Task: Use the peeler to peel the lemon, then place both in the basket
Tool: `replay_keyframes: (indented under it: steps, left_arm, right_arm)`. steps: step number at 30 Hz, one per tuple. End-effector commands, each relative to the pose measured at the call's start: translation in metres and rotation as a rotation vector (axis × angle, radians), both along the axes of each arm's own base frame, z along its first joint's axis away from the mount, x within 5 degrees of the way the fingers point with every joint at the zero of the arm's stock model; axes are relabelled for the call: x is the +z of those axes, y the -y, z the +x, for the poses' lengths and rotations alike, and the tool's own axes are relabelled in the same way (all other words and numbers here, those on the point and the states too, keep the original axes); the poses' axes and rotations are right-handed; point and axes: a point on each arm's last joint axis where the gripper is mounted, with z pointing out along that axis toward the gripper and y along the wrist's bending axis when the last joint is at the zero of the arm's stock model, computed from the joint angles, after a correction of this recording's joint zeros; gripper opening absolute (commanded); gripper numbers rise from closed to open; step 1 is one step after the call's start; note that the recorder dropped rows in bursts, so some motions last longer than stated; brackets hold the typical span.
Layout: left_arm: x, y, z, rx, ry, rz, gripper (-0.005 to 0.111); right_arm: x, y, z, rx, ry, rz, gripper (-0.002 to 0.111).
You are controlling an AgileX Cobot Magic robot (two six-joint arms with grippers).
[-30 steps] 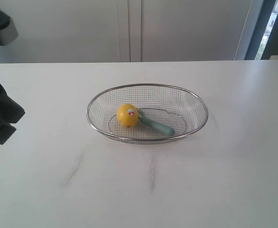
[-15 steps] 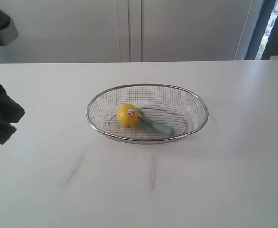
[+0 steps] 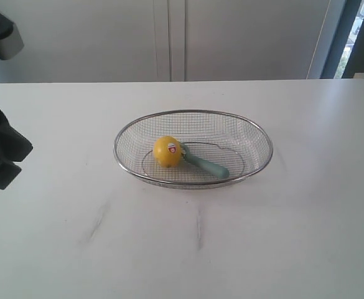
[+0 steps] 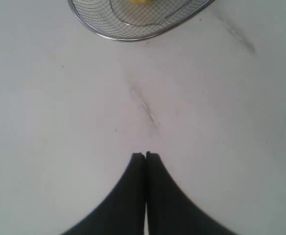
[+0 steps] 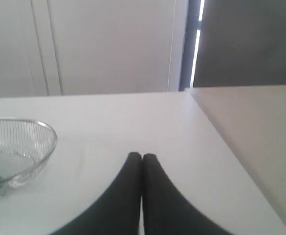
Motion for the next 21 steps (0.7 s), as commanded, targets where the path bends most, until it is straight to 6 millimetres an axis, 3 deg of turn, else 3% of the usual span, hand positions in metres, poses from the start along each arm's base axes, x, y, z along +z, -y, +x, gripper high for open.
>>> replay_keyframes:
  steps: [1,5,9,21]
  left_arm:
    - [0.001,-0.001,-0.004,0.000,-0.008,-0.011,0.000]
    - [0.001,-0.001,-0.004,0.000,-0.010,-0.009,0.000]
    - [0.001,-0.001,-0.004,0.000,-0.010,-0.009,0.000]
    - [0.001,-0.001,-0.004,0.000,-0.010,-0.009,0.000]
  right_arm:
    - [-0.032,-0.001,0.009,0.001,-0.076,0.009,0.000]
    - [-0.046,-0.006,0.016,0.051,-0.006,0.060,0.000]
    - [-0.074,-0.008,0.020,0.059,-0.074,0.111,0.000]
    - [-0.074,-0.008,0.020,0.066,-0.080,0.117,0.000]
